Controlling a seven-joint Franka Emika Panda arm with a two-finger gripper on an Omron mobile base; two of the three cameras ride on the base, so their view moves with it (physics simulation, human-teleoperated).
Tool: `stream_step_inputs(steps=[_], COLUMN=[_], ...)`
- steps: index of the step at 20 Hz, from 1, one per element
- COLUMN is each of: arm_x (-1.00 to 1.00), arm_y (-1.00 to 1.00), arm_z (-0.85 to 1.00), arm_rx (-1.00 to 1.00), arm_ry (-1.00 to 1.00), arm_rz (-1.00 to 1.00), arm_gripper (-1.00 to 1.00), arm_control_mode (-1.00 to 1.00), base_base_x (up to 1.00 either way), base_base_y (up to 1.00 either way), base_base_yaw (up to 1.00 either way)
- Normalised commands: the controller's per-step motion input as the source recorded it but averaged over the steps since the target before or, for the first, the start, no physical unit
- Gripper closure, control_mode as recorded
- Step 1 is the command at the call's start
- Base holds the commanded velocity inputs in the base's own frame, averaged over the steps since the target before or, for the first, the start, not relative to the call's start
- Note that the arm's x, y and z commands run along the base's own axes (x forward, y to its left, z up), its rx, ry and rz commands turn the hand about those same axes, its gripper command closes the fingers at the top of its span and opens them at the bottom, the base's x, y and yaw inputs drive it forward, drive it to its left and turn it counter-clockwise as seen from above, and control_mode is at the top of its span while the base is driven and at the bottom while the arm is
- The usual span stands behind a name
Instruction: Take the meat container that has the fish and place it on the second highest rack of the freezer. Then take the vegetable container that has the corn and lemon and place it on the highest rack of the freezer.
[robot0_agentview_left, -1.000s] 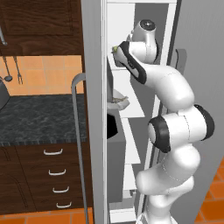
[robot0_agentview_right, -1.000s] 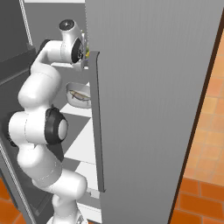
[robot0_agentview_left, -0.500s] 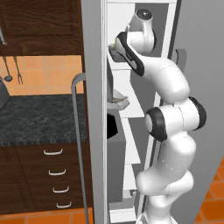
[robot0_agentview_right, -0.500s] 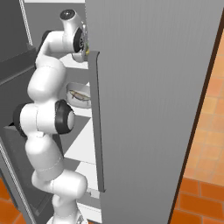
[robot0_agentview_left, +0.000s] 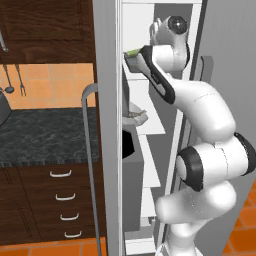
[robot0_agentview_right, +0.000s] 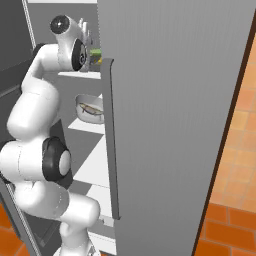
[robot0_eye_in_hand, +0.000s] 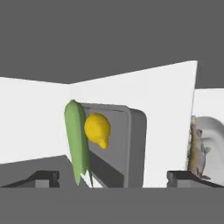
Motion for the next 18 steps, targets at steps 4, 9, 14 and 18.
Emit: stream_step_inputs(steps=[4, 9, 14, 18], arm_x=[-1.0, -1.0, -1.0, -1.0], arm_y=[0.0, 0.0, 0.0, 0.0], arm_z=[0.0, -0.01, -0.16, -0.31], arm_rx=[0.0, 0.0, 0.0, 0.0], arm_ry=[-0.18, -0.1, -0.03, 0.0], arm_rz=[0.0, 0.0, 0.0, 0.0], arm_gripper=[-1.0, -1.0, -1.0, -1.0], arm_control_mode=[-1.0, -1.0, -1.0, -1.0], base_base_x=[0.0, 0.0, 0.0, 0.0], base_base_y=[0.0, 0.0, 0.0, 0.0], base_base_yaw=[0.0, 0.0, 0.0, 0.0])
